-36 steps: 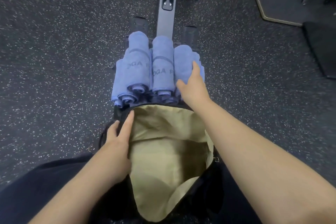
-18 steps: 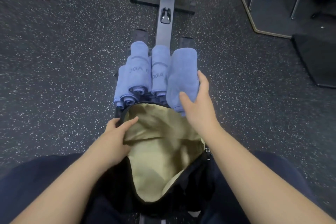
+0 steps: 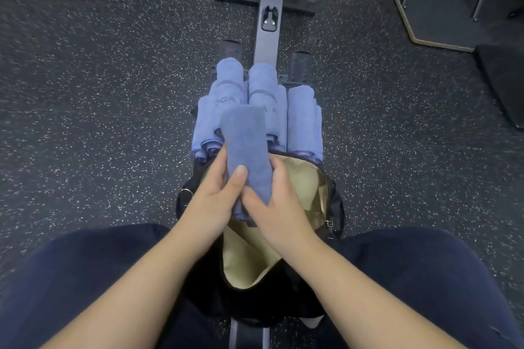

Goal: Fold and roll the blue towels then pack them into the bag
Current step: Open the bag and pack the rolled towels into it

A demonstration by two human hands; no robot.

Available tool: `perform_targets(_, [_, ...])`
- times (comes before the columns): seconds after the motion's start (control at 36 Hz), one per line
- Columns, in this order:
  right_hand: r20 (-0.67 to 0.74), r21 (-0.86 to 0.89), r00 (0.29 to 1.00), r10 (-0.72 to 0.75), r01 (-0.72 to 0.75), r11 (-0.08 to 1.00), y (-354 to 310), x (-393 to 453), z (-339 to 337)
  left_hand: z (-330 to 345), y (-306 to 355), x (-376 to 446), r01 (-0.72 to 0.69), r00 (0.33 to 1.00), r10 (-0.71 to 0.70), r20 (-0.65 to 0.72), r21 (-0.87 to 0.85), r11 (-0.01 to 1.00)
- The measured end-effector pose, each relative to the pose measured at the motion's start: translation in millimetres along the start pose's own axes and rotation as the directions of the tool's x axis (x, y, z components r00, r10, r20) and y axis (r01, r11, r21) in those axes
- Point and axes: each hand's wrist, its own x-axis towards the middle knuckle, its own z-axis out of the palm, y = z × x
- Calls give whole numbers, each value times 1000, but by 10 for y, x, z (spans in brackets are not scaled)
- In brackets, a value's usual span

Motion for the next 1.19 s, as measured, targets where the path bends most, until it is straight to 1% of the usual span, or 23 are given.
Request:
perform_targets(0.03, [13, -14, 1000, -6, 6, 1000, 5, -6, -22, -15, -4, -5, 12, 1000, -11, 18, -25, 1000])
perform_targets(0.08, [27, 36, 999, -19, 18, 999, 4, -15, -70, -17, -2, -20, 25, 998, -23, 53, -49, 999])
perform_targets(0.14, [68, 91, 997, -37, 31, 995, -7, -36, -111, -22, -25, -27, 46, 997, -42, 63, -53, 998])
perform_targets(0.17, [86, 83, 995, -48, 41, 996, 16, -40, -116, -27, -35, -30, 53, 997, -49, 62, -55, 997])
perform_targets(0.25, [99, 5, 991, -85, 85, 996, 93, -47, -80, -63, -80, -35, 84, 995, -80, 58, -74, 994])
perform_targets(0.33, [114, -137, 981, -156, 171, 976, 122, -52, -25, -100, -123, -18, 119, 992, -116, 50, -65, 991])
perform_targets(0.42, [104, -135, 966, -237, 250, 959, 147, -52, -56, -96, -154, -9, 135, 987, -137, 79, 34, 990])
perform_targets(0.47, [69, -125, 965, -253, 260, 957, 181, -44, -57, -114, -126, 3, 103, 990, -119, 80, 181, 978])
perform_targets(0.5, [53, -130, 965, -258, 263, 956, 201, -36, -51, -149, -114, 11, 69, 995, -88, 56, 280, 958])
perform_targets(0.53, [36, -147, 966, -255, 257, 955, 226, -25, -47, -206, -117, 26, 10, 1000, -18, 14, 425, 905])
perform_targets(0.56, [28, -161, 970, -243, 244, 956, 253, -14, -48, -272, -133, 41, -35, 997, 69, -34, 598, 801])
perform_targets(0.58, [29, -171, 974, -225, 227, 959, 276, -5, -59, -338, -167, 57, -28, 985, 146, -93, 745, 667])
perform_targets(0.61, [35, -181, 977, -210, 213, 960, 305, 5, -74, -393, -186, 69, 46, 969, 181, -166, 846, 532])
perform_targets(0.64, [45, -194, 979, -201, 206, 959, 336, 10, -90, -407, -177, 70, 152, 958, 156, -242, 885, 439])
perform_targets(0.67, [60, -215, 979, -194, 203, 955, 374, 11, -107, -397, -176, 60, 241, 950, 99, -296, 896, 372])
perform_targets(0.69, [84, -245, 979, -185, 200, 949, 411, 6, -119, -367, -184, 34, 294, 947, 33, -319, 905, 306])
perform_targets(0.75, [153, -309, 976, -155, 196, 930, 471, -13, -129, -334, -247, -5, 320, 948, -61, -314, 931, 179])
perform_targets(0.81, [213, -361, 970, -120, 192, 913, 536, -28, -124, -362, -323, -2, 323, 945, -80, -317, 942, 89])
perform_targets(0.83, [236, -381, 966, -108, 194, 904, 573, -36, -121, -384, -335, 9, 332, 942, -70, -327, 941, 68])
perform_targets(0.89, [277, -417, 958, -82, 196, 888, 640, -57, -113, -418, -345, 24, 352, 936, -41, -350, 935, 53])
perform_targets(0.94, [306, -443, 951, -40, 179, 879, 708, -78, -103, -424, -347, 15, 362, 932, -43, -360, 930, 56])
perform_targets(1.06, [351, -487, 935, 44, 142, 862, 795, -99, -65, -423, -378, -13, 383, 923, -92, -373, 910, 160])
perform_targets(1.19, [374, -486, 924, 73, 128, 864, 813, -95, -19, -433, -403, 13, 401, 916, -109, -386, 890, 218])
